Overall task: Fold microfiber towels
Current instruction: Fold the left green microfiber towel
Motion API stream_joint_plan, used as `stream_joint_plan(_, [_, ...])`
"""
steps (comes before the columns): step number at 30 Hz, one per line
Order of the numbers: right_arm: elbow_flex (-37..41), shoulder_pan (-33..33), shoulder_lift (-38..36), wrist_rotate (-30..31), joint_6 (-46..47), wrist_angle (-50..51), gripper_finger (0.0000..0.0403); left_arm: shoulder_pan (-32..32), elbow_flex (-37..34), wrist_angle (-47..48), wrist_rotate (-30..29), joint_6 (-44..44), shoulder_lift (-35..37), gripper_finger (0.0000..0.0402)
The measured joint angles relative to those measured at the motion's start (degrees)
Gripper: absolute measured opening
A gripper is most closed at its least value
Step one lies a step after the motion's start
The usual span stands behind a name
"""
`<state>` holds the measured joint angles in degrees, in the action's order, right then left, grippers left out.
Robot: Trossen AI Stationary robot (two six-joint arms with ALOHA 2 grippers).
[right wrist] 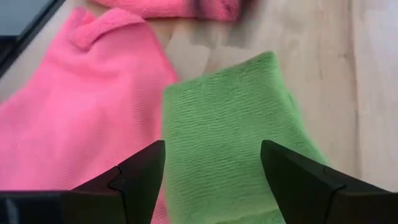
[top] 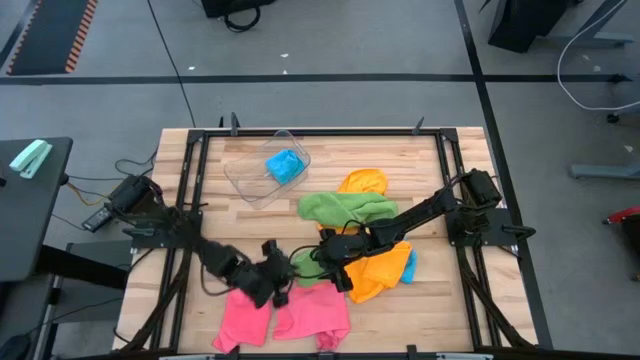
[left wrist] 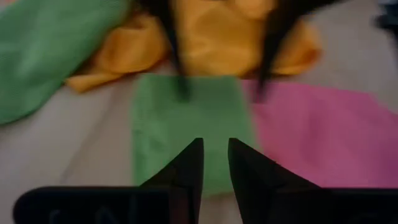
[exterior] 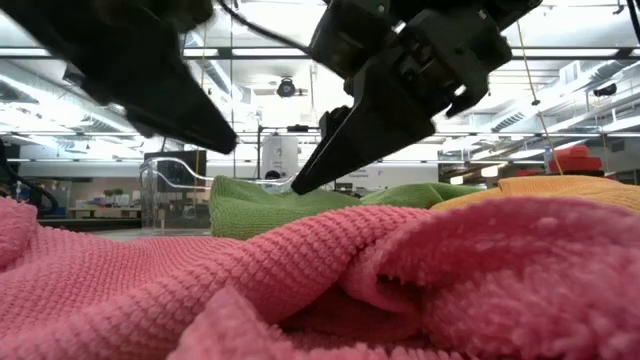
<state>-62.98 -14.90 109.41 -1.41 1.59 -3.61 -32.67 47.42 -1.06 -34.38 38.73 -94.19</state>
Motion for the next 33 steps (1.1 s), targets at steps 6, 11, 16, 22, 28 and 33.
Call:
stream_joint_plan(6, [0.02,-0.45,-3.39,1.35,0.57,5.96,0.0273,9.08,-0.07,1.79,14.62,-0.42,-0.73,0.0127])
stream_joint_plan(11, [-0.02,-2.57,-5.45,1.74,-0.2,6.97,0.0273,13.22,-0.07,1.7,19.0,-3.24,-0.73,0.0169])
stream_joint_plan(16, [0.08,-4.35,-4.31,2.87,-1.01,6.71,0.0273,15.93,-0.07,2.17,22.23,-4.92,-0.73,0.0201])
stream_joint_plan(22, [1.18,-5.32,-4.11,4.61,-0.12,5.58,0.0273,20.11,0.02,1.83,30.86,-4.88,-2.07,0.0217])
stream_joint_plan(28, [1.25,-8.15,-4.14,4.71,1.28,5.14,0.0273,23.35,-0.06,1.67,40.33,-4.45,-5.18,0.0218])
stream_joint_plan(33, [1.25,-11.25,-4.14,7.63,0.85,5.71,0.0273,23.91,-0.04,0.01,42.53,-6.68,-4.8,0.0219])
